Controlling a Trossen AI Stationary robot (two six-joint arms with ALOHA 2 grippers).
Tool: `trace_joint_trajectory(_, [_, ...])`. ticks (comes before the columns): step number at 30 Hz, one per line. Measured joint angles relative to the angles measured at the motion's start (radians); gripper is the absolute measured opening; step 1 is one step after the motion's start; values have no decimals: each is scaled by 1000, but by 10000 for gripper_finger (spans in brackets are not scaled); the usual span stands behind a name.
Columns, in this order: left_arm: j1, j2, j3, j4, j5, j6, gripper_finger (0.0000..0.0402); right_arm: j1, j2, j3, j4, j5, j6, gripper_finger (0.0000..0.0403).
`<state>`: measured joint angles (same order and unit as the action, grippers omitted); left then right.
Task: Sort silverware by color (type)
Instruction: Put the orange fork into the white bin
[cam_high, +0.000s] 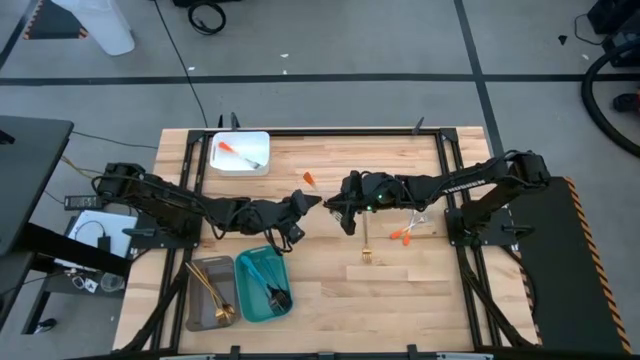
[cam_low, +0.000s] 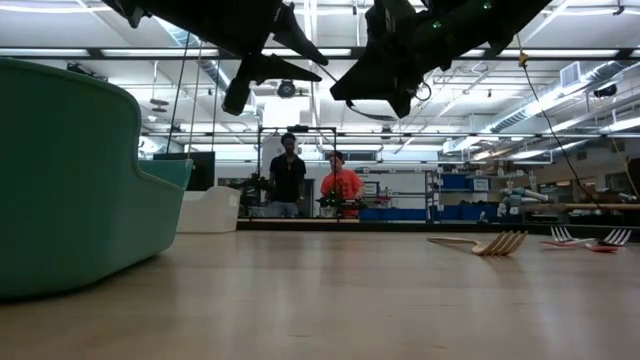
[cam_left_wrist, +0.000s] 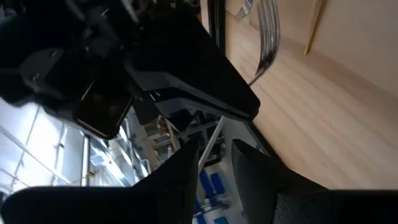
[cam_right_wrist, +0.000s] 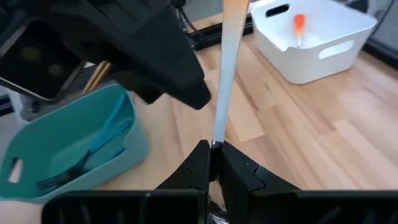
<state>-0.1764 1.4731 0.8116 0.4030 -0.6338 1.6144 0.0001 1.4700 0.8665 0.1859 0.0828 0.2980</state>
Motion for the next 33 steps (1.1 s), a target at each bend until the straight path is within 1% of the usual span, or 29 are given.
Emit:
trace_joint_trajectory(4, [0,0,0,1,9,94,105,-10,0,0,0,-50,25,31])
trace_joint_trajectory(8, [13,0,0,2,26,145,105,-12,0,0,0,-59,47,31])
trace_joint_trajectory(13, [38,23,1,25,63,154,105,-12,0,0,1,-85,53,31])
trace_joint_trajectory(17, [49,67,2,71,63,179,105,-12,0,-1,-2,-88,55,31])
trace_joint_trajectory(21, [49,79,2,88,49,175,102,-13,0,-1,-6,-89,54,31])
trace_joint_trajectory(24, [49,81,2,107,26,173,85,-16,0,-1,-2,-88,52,31])
trace_joint_trajectory(30, [51,81,1,105,18,167,22,-18,0,0,2,-84,57,30])
trace_joint_trajectory(33, [51,81,1,104,27,130,20,-18,0,-1,5,-76,65,30])
